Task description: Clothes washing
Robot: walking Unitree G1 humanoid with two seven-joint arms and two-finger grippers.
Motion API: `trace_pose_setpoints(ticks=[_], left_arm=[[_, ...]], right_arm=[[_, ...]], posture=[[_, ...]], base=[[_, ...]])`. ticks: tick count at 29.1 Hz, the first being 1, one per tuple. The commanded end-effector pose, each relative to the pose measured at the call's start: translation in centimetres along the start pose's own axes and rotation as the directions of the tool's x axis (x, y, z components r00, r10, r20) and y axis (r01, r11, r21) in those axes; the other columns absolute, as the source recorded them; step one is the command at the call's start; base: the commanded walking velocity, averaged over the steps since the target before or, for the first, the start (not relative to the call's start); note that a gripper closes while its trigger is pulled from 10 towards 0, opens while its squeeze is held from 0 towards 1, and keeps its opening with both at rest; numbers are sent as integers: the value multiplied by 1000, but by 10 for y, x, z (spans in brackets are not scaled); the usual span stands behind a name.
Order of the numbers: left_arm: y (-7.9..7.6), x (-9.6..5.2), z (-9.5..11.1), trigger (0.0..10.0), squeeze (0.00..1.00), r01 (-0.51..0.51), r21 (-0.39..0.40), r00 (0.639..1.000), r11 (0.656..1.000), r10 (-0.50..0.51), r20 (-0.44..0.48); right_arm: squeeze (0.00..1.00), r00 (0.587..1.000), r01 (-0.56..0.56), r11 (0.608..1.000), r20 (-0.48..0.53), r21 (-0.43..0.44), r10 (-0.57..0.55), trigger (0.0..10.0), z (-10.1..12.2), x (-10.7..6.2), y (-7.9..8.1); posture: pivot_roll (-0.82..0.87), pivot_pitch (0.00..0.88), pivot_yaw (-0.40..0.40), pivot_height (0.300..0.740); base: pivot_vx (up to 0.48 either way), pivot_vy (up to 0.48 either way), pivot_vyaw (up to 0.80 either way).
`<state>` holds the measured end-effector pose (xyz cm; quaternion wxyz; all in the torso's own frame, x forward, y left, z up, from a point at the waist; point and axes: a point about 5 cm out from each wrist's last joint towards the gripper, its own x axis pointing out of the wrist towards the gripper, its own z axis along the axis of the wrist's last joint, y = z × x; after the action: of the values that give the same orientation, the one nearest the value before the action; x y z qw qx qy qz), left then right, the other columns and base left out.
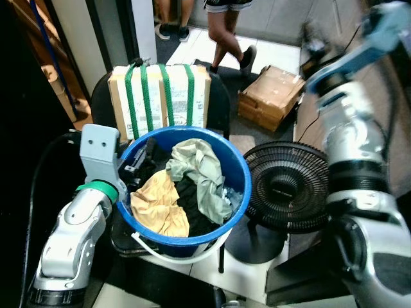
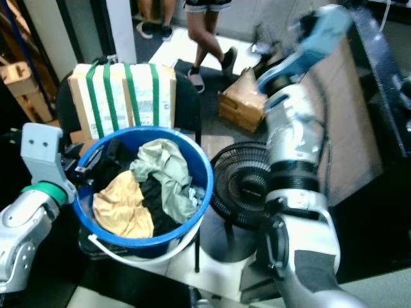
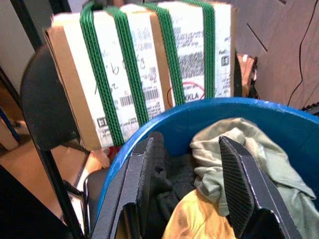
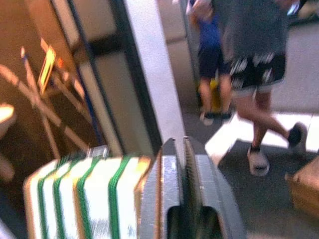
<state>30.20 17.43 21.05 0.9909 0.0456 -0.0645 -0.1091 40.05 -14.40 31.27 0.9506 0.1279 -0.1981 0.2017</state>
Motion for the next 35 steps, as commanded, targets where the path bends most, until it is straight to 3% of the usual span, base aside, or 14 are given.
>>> trace_pose_setpoints(ticks=[1,5,6,7,8,10,12,14,18,22,28,30,32,35], left_arm=[[2,-1,-3,10000,0,-5,12,1000,1000,5,-15],[6,-1,-5,10000,0,-8,29,1000,1000,8,-29],[7,-3,-8,10000,0,0,56,999,998,3,-53],[7,-3,-8,10000,0,0,56,999,998,3,-53],[6,-5,-11,10000,0,4,62,997,998,0,-72],[6,-6,-12,10000,0,6,59,997,998,-1,-79],[5,-9,-15,10000,0,18,62,995,998,-12,-99],[4,-10,-16,10000,0,23,65,994,998,-16,-106],[4,-12,-16,10000,0,35,68,993,997,-27,-118],[3,-13,-16,10000,0,40,69,992,997,-32,-122],[3,-20,-14,10000,0,90,51,986,995,-82,-145],[2,-21,-13,10000,0,97,41,985,994,-90,-149],[1,-23,-13,10000,0,130,37,978,991,-122,-169],[-1,-25,-13,10000,0,165,34,970,986,-156,-189]], right_arm=[[1000,993,-37,999,-111,10,38,10000,-26,-1,6],[1000,957,-136,990,-255,25,138,10000,-60,-2,22],[1000,882,-262,963,-390,59,264,10000,-90,-8,43],[1000,882,-262,963,-390,59,264,10000,-90,-8,43],[1000,813,-345,933,-464,103,352,10000,-110,-13,60],[1000,786,-374,919,-484,124,385,10000,-116,-16,66],[1000,699,-453,872,-533,185,477,10000,-132,-24,86],[1000,667,-477,854,-548,207,505,10000,-138,-27,93],[1000,598,-471,853,-629,223,496,10000,-158,-38,102],[1000,590,-456,862,-650,222,480,10000,-162,-40,103],[1000,577,-334,928,-744,162,338,10000,-181,-54,92],[1000,596,-311,943,-747,121,293,10000,-181,-54,87],[1000,673,-196,980,-723,25,153,10000,-175,-49,70],[1000,705,-85,996,-709,-37,34,10000,-170,-48,51]], posture=[[65,86,13,740],[65,86,13,740],[60,118,24,740],[60,118,24,740],[62,134,28,740],[62,134,28,740],[70,167,34,740],[70,167,34,740],[89,198,42,740],[89,198,42,740],[118,240,52,740],[118,240,52,740],[135,265,68,740],[139,280,76,740]], base=[[0,0,0],[0,0,0],[0,0,0],[0,0,0],[0,0,0],[0,0,0],[0,0,0],[0,0,0],[0,0,0],[0,0,0],[0,0,0],[0,0,0],[0,0,0],[0,0,0]])
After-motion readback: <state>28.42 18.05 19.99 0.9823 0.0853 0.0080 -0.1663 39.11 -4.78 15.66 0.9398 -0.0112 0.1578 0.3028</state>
